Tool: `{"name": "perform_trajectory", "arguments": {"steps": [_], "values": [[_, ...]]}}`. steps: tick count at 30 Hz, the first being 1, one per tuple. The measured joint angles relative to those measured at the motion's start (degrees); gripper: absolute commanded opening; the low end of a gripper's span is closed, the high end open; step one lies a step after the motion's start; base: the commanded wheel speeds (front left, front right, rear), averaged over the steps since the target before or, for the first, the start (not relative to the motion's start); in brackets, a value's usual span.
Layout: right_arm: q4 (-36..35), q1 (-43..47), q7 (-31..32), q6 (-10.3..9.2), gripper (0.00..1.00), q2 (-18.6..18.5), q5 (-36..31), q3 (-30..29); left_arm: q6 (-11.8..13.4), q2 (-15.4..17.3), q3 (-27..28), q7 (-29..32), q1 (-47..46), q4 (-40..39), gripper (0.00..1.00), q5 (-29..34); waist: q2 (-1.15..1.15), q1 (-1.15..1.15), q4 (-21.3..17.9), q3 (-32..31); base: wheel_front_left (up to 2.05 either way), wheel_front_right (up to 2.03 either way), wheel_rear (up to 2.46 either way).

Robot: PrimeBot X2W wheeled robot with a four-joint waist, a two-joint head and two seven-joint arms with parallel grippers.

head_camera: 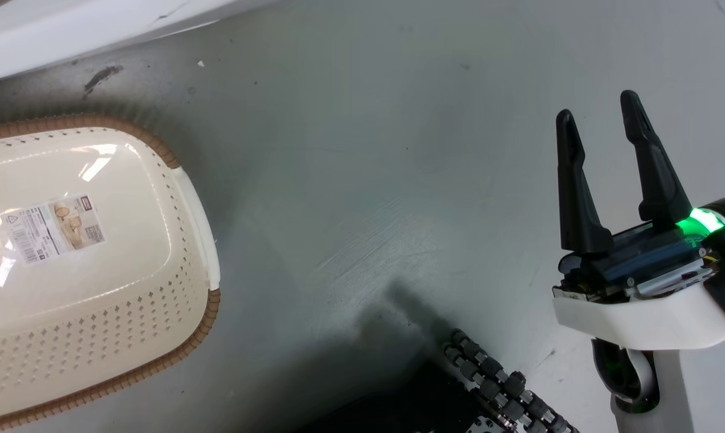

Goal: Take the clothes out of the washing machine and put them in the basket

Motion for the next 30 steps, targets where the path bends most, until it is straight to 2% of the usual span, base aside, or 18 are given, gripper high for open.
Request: {"name": "perform_trajectory", "arguments": {"steps": [3,11,22,30], "values": [[0.55,-0.83,0.0,0.0,1.0,0.0,0.08,-0.21,0.47,-0.27,0.09,-3.87,0.57,0.82,0.0,-0.02,0.0,0.0,-0.42,-1.13,0.0,0.0,0.0],[2.33,-1.29,0.0,0.0,1.0,0.01,-1.24,-2.87,1.46,-4.27,1.16,-14.93,7.69,4.31,0.0,-3.05,0.0,0.0,0.45,-6.13,0.0,0.0,0.0],[4.57,-0.68,0.0,0.0,1.0,0.04,-5.86,-5.89,2.13,-12.22,4.68,-32.07,22.58,9.72,0.0,-9.94,0.0,0.0,4.32,-15.9,0.0,0.0,0.0],[5.71,0.43,0.0,0.0,1.0,0.07,-8.32,-7.78,2.01,-16.12,5.53,-42.08,33.99,10.32,0.0,-12.54,0.0,0.0,7.94,-24.19,0.0,0.0,0.0]]}}
